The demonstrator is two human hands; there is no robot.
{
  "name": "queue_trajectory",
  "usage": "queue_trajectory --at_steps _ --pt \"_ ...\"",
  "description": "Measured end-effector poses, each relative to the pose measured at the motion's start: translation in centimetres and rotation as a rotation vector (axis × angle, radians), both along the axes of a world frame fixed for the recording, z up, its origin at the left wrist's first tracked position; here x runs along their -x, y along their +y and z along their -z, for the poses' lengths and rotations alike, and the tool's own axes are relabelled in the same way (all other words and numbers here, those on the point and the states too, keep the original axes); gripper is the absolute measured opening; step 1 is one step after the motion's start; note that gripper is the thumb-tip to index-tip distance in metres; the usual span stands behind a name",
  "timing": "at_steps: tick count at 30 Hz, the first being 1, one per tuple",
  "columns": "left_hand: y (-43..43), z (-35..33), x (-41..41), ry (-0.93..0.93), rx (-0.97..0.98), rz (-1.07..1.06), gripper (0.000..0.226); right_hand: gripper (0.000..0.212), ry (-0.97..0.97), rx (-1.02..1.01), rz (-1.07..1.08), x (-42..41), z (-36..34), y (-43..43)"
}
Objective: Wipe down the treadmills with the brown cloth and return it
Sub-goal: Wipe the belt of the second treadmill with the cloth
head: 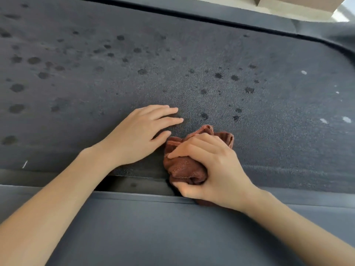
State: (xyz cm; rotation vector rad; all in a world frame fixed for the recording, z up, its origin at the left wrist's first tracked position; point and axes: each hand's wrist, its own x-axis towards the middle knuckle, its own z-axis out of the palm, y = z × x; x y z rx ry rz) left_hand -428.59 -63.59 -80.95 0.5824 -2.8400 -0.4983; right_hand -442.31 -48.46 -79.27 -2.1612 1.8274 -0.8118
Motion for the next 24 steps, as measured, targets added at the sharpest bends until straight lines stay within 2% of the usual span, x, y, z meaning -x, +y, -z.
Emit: queue_trajectory --at_steps 7,12,16,21,24 --pt "1.3 0.6 -0.2 -0.004 0.048 -0.025 0.043 0.042 -0.036 -0.099 -0.015 4.6 -0.7 3.5" --pt "2.3 0.1 0.3 0.078 0.026 0.072 0.038 0.042 -0.015 -0.129 0.137 7.8 -0.9 3.9" --pt "4.0 0.1 1.0 0.036 -0.015 0.246 0.042 0.041 -0.008 -0.080 0.246 8.2 -0.2 -0.1" --pt "3.8 0.3 1.0 0.062 -0.098 0.233 0.040 0.039 0.009 -0.037 0.548 9.4 0.2 -6.4" --pt "3.9 0.4 1.0 0.057 -0.111 0.234 0.040 0.040 0.050 -0.009 0.599 8.4 0.5 -5.8"
